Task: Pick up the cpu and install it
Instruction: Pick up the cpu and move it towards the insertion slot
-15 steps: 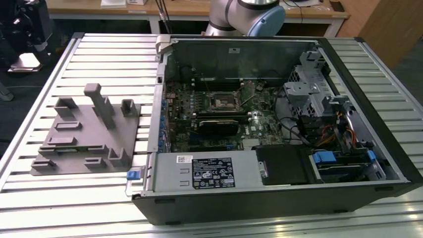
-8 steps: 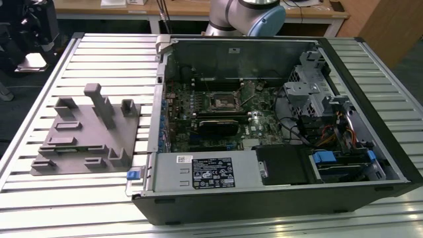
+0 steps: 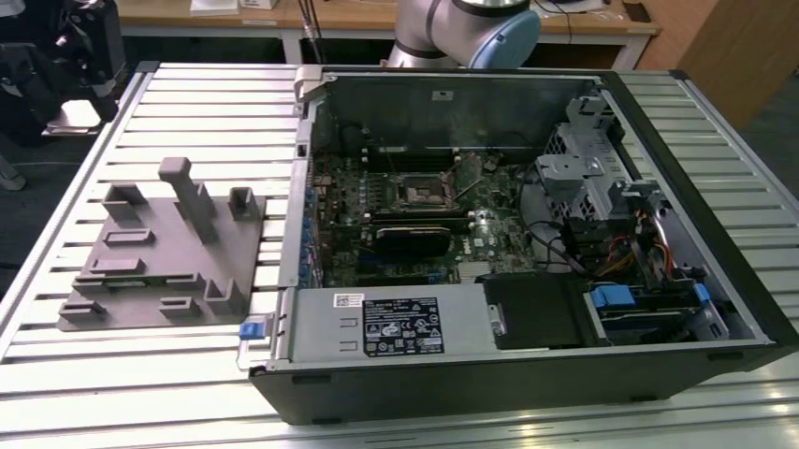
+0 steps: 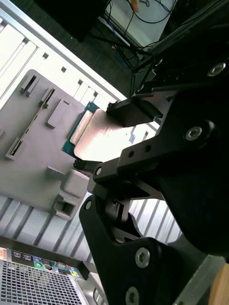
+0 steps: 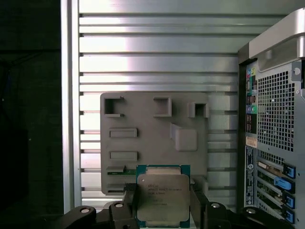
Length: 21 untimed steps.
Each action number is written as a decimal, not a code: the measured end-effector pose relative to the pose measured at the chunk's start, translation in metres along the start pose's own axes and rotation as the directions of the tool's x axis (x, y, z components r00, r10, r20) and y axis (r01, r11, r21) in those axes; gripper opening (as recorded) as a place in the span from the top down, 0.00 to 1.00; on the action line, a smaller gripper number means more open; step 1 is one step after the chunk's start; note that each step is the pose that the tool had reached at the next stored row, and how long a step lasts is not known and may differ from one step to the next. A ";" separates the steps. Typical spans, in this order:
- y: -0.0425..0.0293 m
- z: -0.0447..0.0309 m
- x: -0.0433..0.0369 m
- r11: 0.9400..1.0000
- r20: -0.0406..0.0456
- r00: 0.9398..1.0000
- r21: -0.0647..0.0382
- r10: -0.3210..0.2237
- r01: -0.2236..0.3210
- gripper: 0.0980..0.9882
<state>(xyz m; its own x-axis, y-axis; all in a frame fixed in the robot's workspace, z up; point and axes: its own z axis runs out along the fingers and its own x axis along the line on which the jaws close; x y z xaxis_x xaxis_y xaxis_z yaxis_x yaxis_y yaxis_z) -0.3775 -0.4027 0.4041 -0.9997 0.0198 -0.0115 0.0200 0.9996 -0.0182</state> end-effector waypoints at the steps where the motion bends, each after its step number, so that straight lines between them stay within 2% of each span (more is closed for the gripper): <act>1: 0.0000 0.0000 -0.0016 1.000 0.000 1.000 0.000 0.000 0.000 0.51; 8: 0.0007 0.0001 -0.0145 1.000 -0.001 1.000 0.000 0.000 0.000 0.51; 21: 0.0018 0.0005 -0.0439 1.000 -0.001 1.000 0.000 0.000 0.000 0.51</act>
<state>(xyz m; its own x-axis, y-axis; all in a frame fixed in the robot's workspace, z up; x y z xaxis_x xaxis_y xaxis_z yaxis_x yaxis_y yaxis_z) -0.3336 -0.4017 0.4040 -0.9997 0.0198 -0.0106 0.0200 0.9996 -0.0183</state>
